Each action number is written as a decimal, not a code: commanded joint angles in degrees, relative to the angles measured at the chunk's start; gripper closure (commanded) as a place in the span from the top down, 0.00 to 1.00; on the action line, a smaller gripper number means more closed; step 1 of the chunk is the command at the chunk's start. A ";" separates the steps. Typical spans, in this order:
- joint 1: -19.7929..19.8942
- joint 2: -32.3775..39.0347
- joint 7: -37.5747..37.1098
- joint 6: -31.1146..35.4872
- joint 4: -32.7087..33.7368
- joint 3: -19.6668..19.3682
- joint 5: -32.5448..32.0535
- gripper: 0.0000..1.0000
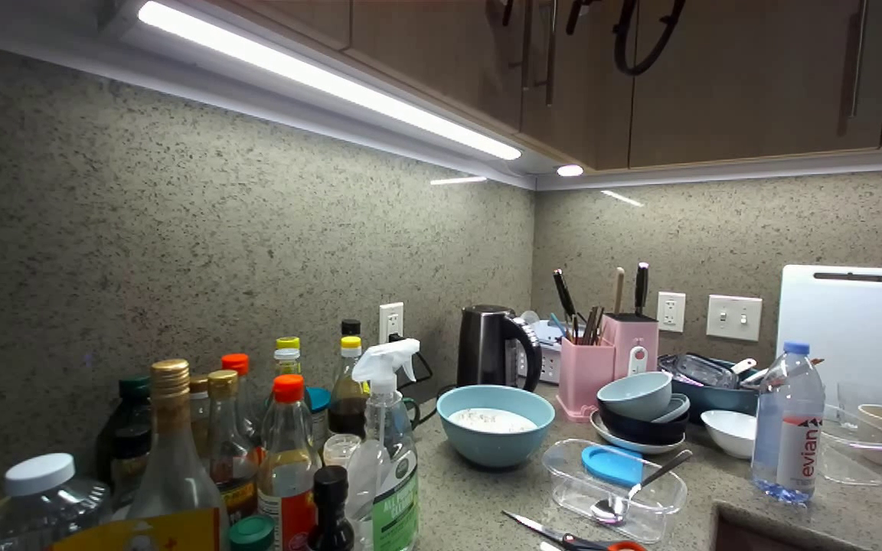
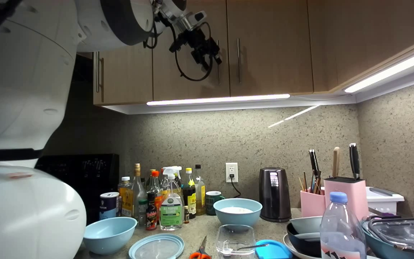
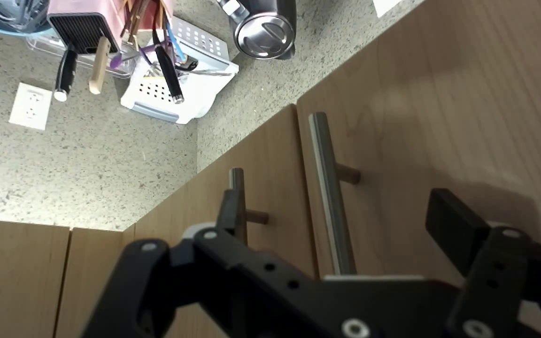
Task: Open the left door of the drawer.
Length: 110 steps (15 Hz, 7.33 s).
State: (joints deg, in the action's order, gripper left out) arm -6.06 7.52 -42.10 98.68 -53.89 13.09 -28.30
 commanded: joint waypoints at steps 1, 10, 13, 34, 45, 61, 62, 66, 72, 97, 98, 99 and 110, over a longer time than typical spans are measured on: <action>-0.05 0.01 0.00 0.00 0.00 0.00 0.00 1.00; 3.45 6.92 24.83 6.49 8.67 0.88 12.24 1.00; 3.52 4.41 25.28 3.14 6.09 -0.04 11.98 1.00; 1.83 4.00 21.50 -2.57 9.11 -2.38 11.02 0.04; -7.68 -1.20 -4.97 -10.46 5.25 -2.69 -7.28 0.07; -6.88 -0.43 -15.36 -10.03 0.98 -3.35 -10.00 0.15; -6.88 -0.43 -15.36 -10.04 0.98 -3.34 -10.00 0.15; -6.87 -2.28 -13.62 -7.22 -2.68 -3.23 -9.69 0.04; -6.79 -11.50 -16.11 5.24 -18.09 -4.12 -11.42 0.04; 2.09 -37.83 -25.59 19.76 -52.72 -1.77 -15.19 0.04; 2.57 -39.22 -26.47 19.61 -54.05 -1.53 -14.74 0.04; 2.98 -40.53 -27.22 19.38 -55.20 -1.19 -14.56 0.04; 3.52 -42.64 -25.00 22.20 -55.92 2.34 -13.66 0.15</action>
State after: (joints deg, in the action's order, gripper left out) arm -4.26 -35.00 -67.72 120.44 -109.94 14.42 -43.08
